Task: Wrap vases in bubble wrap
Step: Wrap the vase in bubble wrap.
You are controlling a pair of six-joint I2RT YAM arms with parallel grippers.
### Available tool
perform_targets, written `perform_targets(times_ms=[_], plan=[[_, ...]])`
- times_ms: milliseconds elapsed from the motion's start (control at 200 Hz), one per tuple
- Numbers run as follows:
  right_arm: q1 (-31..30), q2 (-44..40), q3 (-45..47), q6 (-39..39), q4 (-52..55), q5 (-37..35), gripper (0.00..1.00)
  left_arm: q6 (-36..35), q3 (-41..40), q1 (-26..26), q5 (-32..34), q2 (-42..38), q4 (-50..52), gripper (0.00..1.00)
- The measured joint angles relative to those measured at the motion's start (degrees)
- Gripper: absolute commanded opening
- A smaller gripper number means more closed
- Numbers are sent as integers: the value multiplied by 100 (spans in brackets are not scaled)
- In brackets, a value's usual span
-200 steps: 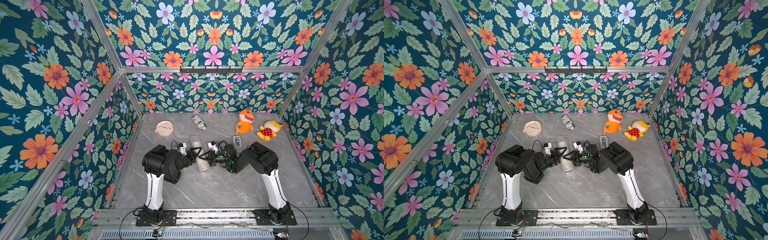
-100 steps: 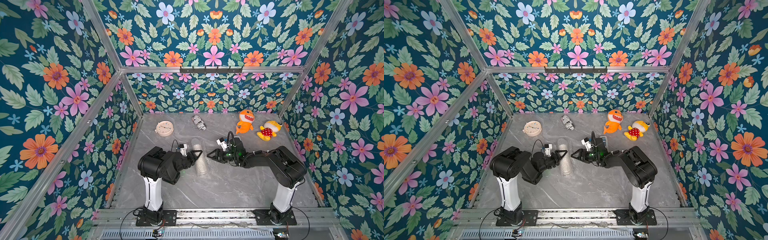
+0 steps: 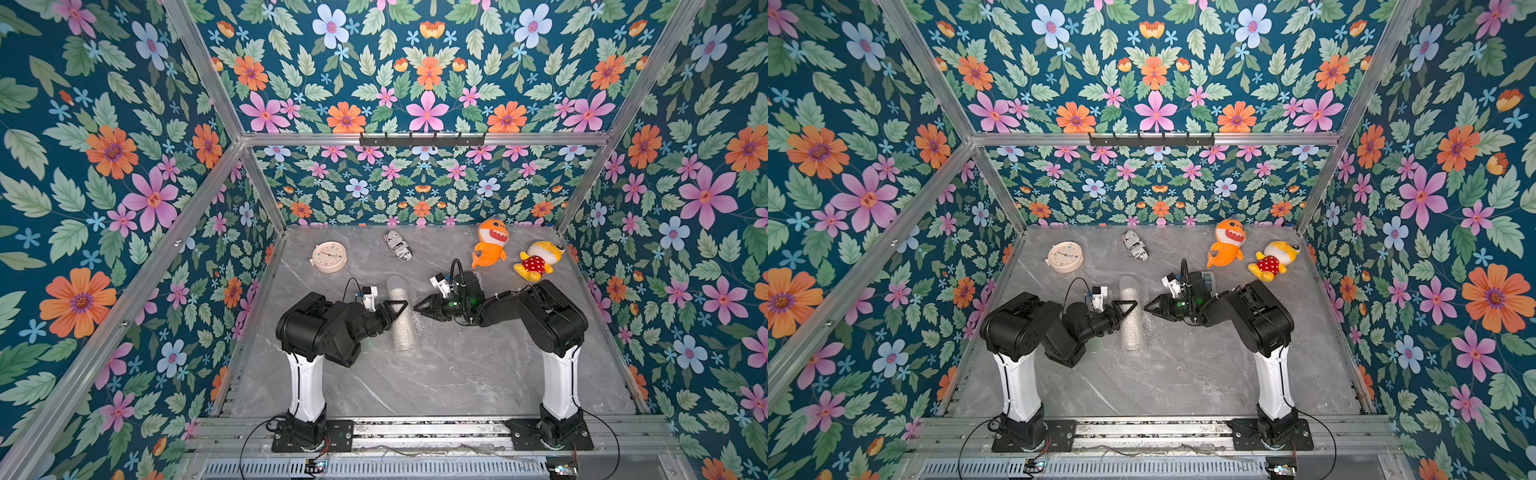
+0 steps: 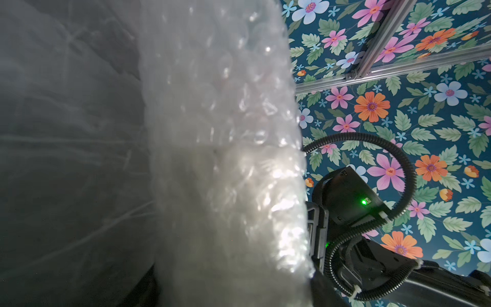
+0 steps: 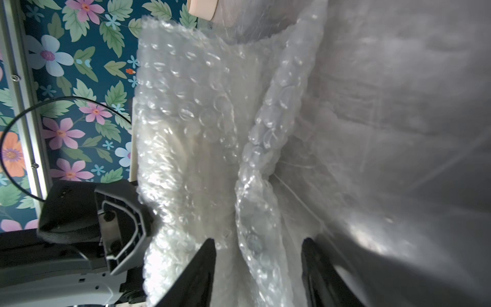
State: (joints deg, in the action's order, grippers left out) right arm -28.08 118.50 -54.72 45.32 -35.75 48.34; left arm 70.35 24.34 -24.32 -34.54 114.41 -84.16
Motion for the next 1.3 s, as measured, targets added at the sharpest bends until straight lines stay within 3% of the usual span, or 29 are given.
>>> perform_targets(times_ms=[550, 775, 1010, 1300], plan=[[-90, 345, 201, 1436, -1805, 470, 51, 81, 48, 22, -2, 39, -122, 37], [-225, 74, 249, 1574, -2096, 538, 52, 109, 68, 20, -20, 50, -160, 37], [-448, -144, 162, 1091, -1325, 168, 57, 109, 22, 33, 85, 79, -136, 35], [-793, -664, -98, 175, 361, -752, 61, 153, -15, 33, 181, 81, -103, 33]])
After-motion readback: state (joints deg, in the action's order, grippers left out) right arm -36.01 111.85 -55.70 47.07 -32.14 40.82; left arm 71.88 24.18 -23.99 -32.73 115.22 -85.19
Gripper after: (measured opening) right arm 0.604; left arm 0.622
